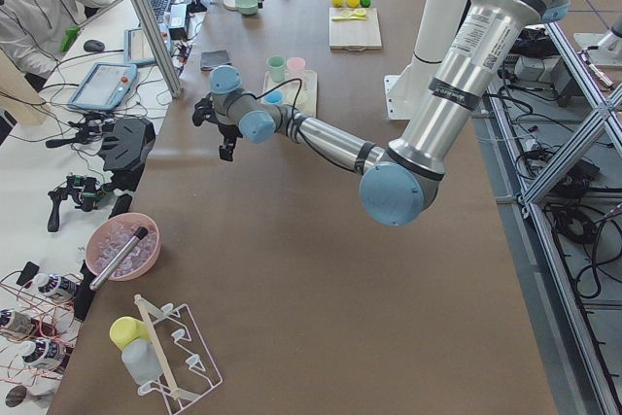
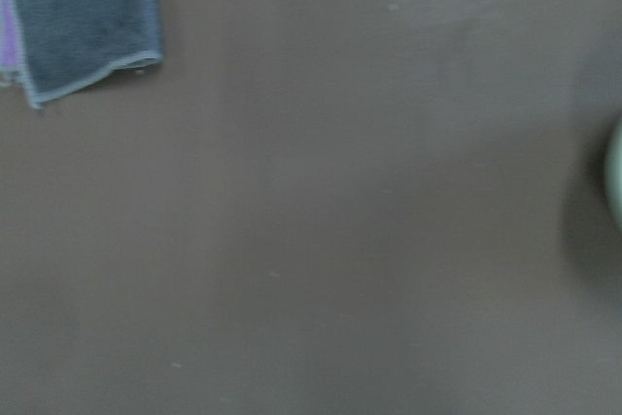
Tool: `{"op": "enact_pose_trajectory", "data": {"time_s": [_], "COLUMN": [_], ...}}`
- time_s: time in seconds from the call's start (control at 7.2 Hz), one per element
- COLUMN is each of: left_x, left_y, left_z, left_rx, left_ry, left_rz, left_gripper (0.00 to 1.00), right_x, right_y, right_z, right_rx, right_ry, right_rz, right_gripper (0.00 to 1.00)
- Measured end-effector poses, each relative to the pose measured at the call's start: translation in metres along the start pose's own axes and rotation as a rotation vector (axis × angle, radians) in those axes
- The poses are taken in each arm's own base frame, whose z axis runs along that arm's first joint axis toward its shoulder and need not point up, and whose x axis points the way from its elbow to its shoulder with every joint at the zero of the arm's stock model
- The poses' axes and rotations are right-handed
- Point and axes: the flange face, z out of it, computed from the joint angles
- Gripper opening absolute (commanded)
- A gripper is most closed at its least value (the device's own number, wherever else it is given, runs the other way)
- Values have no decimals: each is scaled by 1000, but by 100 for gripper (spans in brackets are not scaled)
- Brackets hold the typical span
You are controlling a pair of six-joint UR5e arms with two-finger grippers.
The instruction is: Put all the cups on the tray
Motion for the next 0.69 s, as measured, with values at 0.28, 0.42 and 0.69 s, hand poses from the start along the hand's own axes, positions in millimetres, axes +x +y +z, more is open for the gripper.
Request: {"op": "enact_pose_trajectory", "data": {"time_s": [0.28, 0.42, 0.69], "left_x": [-129, -173, -220], "left_y": [35, 53, 85], "left_z": [-28, -42, -58], "left_rx": [-7, -13, -18], "left_ry": [-87, -106, -108], "left_rz": [76, 85, 62], "left_gripper": [97, 97, 98], "right_x": [114, 156, 212], "right_y": [21, 35, 61], "right_z": [-33, -44, -56], "right_rx": [-3, -9, -15], "right_ry": [75, 105, 129], "right_rz": [-99, -123, -119], "right_gripper": [100, 100, 100]}}
